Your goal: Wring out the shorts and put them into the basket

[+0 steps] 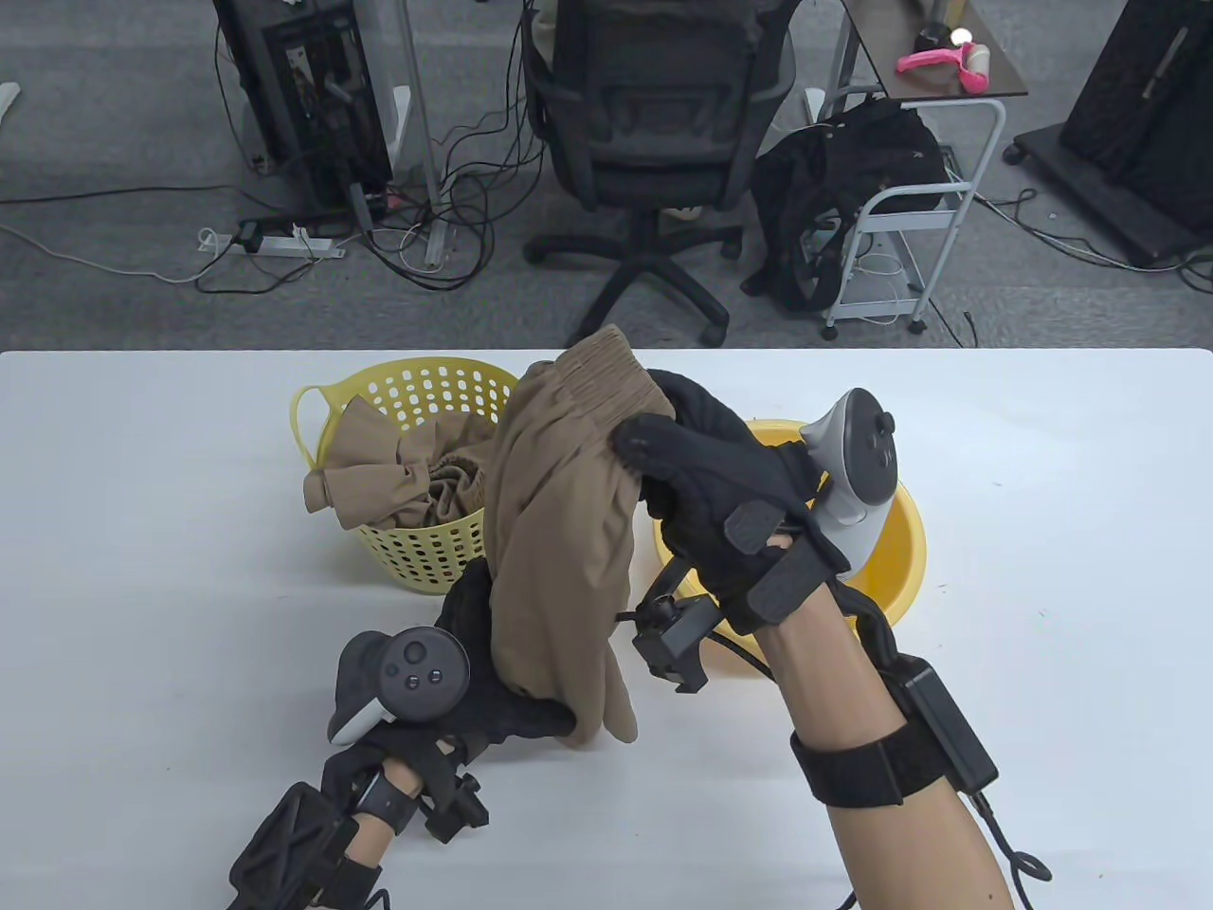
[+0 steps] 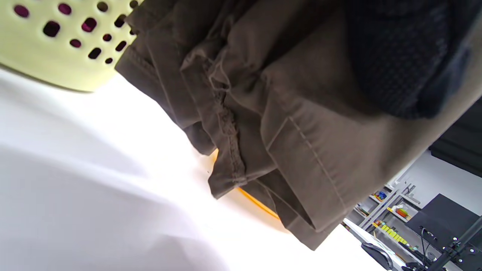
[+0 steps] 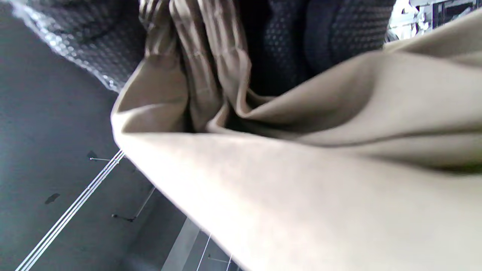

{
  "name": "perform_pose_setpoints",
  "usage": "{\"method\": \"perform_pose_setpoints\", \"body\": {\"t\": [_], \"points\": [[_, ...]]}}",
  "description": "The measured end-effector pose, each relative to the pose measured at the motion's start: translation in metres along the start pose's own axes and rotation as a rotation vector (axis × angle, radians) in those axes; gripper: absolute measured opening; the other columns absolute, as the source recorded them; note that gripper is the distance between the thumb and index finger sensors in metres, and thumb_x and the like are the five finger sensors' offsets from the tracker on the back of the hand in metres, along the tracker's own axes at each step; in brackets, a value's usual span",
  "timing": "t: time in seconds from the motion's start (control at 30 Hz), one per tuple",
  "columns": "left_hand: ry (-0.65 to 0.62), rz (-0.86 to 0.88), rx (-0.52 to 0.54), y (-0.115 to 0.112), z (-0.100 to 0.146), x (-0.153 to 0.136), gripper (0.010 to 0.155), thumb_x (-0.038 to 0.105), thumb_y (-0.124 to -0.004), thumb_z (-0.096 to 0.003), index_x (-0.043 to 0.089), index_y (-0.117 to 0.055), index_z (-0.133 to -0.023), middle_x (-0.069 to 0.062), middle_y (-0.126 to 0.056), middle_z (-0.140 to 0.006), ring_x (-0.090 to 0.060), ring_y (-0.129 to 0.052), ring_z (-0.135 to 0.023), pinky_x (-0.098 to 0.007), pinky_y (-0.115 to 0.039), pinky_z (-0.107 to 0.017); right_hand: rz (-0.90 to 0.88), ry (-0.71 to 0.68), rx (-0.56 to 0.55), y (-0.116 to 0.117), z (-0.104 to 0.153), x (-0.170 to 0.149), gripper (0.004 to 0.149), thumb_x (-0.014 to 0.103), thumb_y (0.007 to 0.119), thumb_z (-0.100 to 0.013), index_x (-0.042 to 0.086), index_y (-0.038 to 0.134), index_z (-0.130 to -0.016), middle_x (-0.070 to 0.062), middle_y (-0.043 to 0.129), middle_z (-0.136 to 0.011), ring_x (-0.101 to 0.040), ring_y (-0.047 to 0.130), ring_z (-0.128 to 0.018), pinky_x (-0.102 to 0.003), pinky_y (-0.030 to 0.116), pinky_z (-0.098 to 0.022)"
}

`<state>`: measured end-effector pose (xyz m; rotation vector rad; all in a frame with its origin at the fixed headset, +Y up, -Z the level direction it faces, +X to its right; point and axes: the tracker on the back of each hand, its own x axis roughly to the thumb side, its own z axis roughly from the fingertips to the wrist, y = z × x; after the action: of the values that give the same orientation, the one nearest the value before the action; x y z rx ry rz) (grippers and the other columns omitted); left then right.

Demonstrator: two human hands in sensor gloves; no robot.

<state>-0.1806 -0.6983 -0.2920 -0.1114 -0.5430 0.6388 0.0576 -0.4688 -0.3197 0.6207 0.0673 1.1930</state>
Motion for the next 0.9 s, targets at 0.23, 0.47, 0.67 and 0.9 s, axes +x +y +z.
{"method": "perform_pose_setpoints", "body": {"t": [0.23, 0.47, 0.67, 0.9], "points": [[0.003, 0.134, 0.063, -0.005, -0.004, -0.002, 0.139, 0.058, -0.102, -0.0299, -0.007, -0.008, -0.109, -0.033, -0.037, -0.119, -0.065, -0.043, -0.110, -0.077, -0.043, -0.067, -0.047, -0.002, 0.040, 0.019, -0.010, -0.011, 0.068, 0.056, 0.082, -0.056, 0.005, 0.064, -0.096, -0.017, 0.081, -0.084, -0.032, 0.094, -0.063, -0.041, 0.084, -0.051], [0.006, 0.223, 0.147, -0.001, -0.003, -0.005, 0.120, 0.050, -0.105, -0.0322, 0.003, -0.030, -0.113, -0.011, -0.073, -0.107, -0.046, -0.076, -0.105, -0.072, -0.052, -0.069, -0.090, -0.010, 0.046, 0.023, -0.014, -0.015, 0.068, 0.056, 0.082, -0.056, 0.005, 0.064, -0.097, -0.017, 0.081, -0.084, -0.032, 0.093, -0.064, -0.041, 0.084, -0.051], [0.002, 0.271, 0.208, 0.004, -0.002, -0.009, 0.096, 0.041, -0.105, -0.0381, 0.008, -0.049, -0.109, 0.002, -0.092, -0.085, -0.032, -0.096, -0.089, -0.068, -0.058, -0.069, -0.104, -0.018, 0.036, 0.019, -0.013, -0.014, 0.068, 0.056, 0.082, -0.057, 0.005, 0.063, -0.097, -0.017, 0.081, -0.085, -0.032, 0.093, -0.064, -0.040, 0.084, -0.051], [-0.006, 0.223, 0.194, 0.006, -0.001, -0.007, 0.065, 0.033, -0.098, -0.0489, 0.016, -0.065, -0.102, -0.001, -0.095, -0.081, -0.034, -0.099, -0.081, -0.069, -0.060, -0.068, -0.082, -0.025, 0.025, 0.013, -0.009, -0.012, 0.068, 0.056, 0.082, -0.057, 0.005, 0.063, -0.097, -0.016, 0.081, -0.085, -0.032, 0.093, -0.064, -0.040, 0.084, -0.051]]}}
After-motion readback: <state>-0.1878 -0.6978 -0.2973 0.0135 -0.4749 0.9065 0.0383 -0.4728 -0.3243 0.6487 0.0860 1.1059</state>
